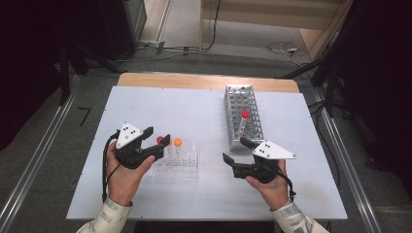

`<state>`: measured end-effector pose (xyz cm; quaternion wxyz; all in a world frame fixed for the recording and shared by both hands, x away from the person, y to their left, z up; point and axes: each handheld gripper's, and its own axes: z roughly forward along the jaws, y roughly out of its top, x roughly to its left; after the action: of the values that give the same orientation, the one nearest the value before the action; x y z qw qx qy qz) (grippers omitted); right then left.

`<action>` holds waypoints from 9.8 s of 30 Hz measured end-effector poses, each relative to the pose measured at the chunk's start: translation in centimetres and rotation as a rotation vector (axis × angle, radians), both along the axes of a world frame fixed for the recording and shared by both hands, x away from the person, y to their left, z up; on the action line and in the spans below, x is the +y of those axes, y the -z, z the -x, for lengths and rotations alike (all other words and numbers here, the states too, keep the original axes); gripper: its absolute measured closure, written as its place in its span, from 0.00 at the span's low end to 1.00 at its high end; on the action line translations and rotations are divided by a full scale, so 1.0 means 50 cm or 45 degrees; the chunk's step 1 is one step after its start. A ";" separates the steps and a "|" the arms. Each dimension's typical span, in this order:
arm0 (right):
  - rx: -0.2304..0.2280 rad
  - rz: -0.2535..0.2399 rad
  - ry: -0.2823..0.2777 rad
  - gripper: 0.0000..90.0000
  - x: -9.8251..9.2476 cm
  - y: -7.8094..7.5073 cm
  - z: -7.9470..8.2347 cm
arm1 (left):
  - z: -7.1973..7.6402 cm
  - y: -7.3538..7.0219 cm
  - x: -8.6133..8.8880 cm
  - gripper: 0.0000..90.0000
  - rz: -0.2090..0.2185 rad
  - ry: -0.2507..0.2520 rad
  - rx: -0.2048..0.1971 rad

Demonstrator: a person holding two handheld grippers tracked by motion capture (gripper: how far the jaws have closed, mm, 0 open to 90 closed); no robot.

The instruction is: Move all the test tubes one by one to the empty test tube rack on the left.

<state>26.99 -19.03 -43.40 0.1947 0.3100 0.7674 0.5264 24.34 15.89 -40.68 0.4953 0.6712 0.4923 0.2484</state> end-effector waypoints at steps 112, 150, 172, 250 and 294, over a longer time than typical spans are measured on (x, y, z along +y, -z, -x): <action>-0.004 0.115 -0.073 0.79 0.047 -0.022 0.014 | 0.040 -0.020 -0.128 0.32 0.043 0.271 -0.073; 0.008 0.147 -0.149 0.79 0.074 -0.008 0.044 | 0.021 0.008 -0.246 0.77 -0.006 0.455 -0.087; 0.037 0.036 -0.153 0.19 0.057 -0.009 0.042 | 0.032 -0.034 -0.208 0.78 0.036 0.414 -0.126; 0.068 0.038 -0.048 0.19 -0.010 0.004 0.023 | 0.006 -0.011 0.049 0.77 -0.052 -0.059 -0.045; 0.075 0.040 -0.017 0.19 -0.019 0.009 0.015 | 0.010 0.001 0.049 0.39 0.053 -0.031 0.006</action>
<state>26.26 -19.99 -43.83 0.1732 0.3171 0.7830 0.5063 23.84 18.32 -40.75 0.5049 0.6553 0.5068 0.2425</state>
